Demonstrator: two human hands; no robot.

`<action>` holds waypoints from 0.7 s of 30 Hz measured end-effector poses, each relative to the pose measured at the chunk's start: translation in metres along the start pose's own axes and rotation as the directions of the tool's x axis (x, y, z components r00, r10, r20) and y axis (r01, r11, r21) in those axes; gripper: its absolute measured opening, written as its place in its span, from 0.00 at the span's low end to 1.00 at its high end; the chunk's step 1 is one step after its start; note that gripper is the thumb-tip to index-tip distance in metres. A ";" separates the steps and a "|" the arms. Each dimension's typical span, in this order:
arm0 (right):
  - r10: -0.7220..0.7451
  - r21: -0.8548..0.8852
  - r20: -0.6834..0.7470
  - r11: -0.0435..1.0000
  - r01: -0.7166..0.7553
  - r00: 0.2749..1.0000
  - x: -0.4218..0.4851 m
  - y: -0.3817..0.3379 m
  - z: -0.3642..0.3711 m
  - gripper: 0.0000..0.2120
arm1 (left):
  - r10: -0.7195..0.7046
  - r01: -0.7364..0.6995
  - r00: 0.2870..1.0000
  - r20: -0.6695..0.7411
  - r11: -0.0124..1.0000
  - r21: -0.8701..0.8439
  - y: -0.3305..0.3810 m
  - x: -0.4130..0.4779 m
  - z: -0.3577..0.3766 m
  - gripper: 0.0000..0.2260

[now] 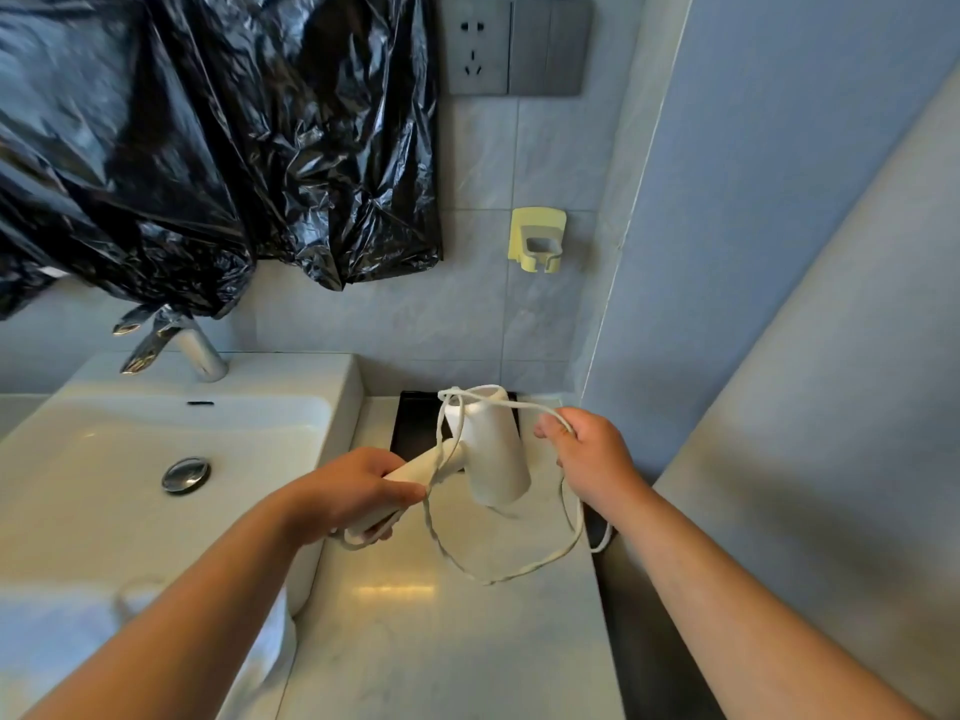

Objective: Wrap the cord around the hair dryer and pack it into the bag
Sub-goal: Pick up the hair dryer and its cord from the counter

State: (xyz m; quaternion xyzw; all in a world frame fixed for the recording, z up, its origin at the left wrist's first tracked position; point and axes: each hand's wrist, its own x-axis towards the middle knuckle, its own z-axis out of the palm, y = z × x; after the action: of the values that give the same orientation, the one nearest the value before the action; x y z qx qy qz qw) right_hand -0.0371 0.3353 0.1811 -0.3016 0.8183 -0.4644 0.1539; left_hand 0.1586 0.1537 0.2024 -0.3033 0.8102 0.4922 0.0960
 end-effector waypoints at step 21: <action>0.383 0.032 0.261 0.914 -0.405 0.886 -0.055 0.026 0.018 0.08 | -0.056 -0.071 0.885 -0.462 0.965 -0.252 0.005 -0.025 0.024 0.07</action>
State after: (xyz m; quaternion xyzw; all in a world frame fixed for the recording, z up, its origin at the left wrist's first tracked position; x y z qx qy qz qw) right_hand 0.0053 0.3685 0.1480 -0.1783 0.8158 -0.4164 0.3595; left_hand 0.1728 0.1861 0.2053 -0.4193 0.7385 0.5081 -0.1437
